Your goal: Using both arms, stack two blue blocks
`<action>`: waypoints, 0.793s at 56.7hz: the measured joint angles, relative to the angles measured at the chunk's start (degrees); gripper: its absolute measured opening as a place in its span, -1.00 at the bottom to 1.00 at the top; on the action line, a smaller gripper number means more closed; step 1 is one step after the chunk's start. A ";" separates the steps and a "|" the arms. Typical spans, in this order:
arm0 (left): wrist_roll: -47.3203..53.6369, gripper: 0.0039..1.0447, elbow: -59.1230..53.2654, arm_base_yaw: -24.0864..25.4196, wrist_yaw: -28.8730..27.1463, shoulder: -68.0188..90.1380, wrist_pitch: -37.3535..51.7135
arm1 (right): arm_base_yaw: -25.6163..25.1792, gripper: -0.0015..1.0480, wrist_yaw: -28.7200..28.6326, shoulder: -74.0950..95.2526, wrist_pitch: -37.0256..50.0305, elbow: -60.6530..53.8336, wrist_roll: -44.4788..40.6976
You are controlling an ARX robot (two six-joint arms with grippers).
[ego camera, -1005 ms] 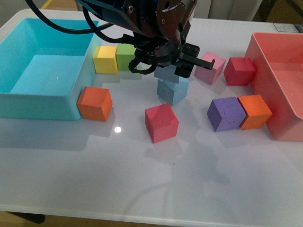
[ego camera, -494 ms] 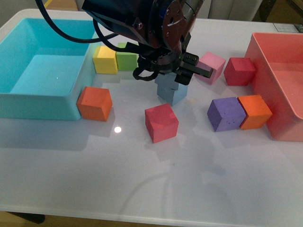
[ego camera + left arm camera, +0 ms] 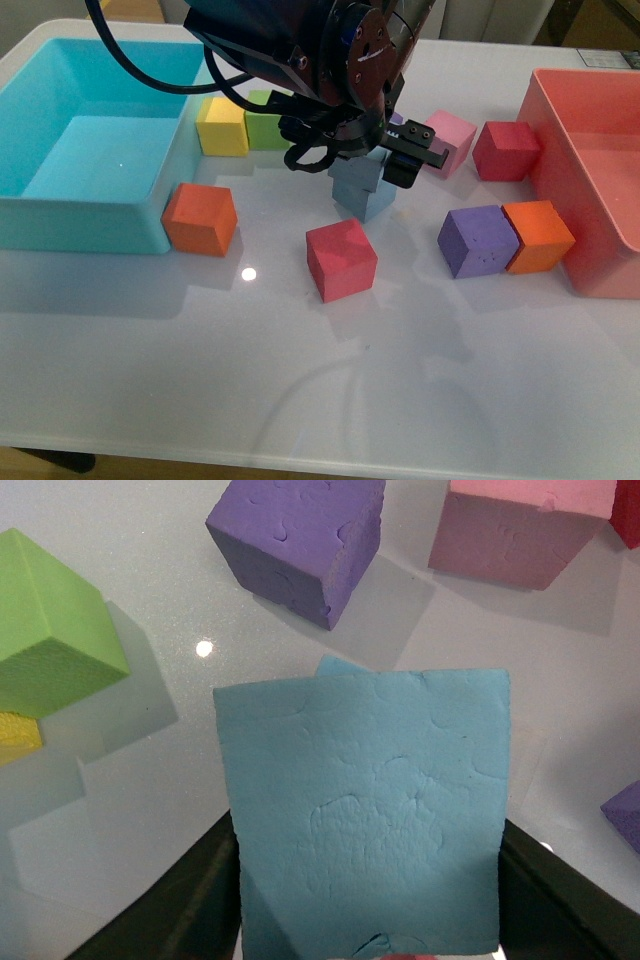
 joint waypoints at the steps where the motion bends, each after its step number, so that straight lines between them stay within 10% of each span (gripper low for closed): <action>1: 0.00 0.69 -0.02 0.00 0.02 0.02 0.00 | 0.00 0.83 0.00 0.00 0.00 0.00 0.00; 45: -1.20 0.84 -12.33 0.81 3.34 -8.35 4.66 | 0.00 0.83 0.00 0.00 0.00 0.00 0.00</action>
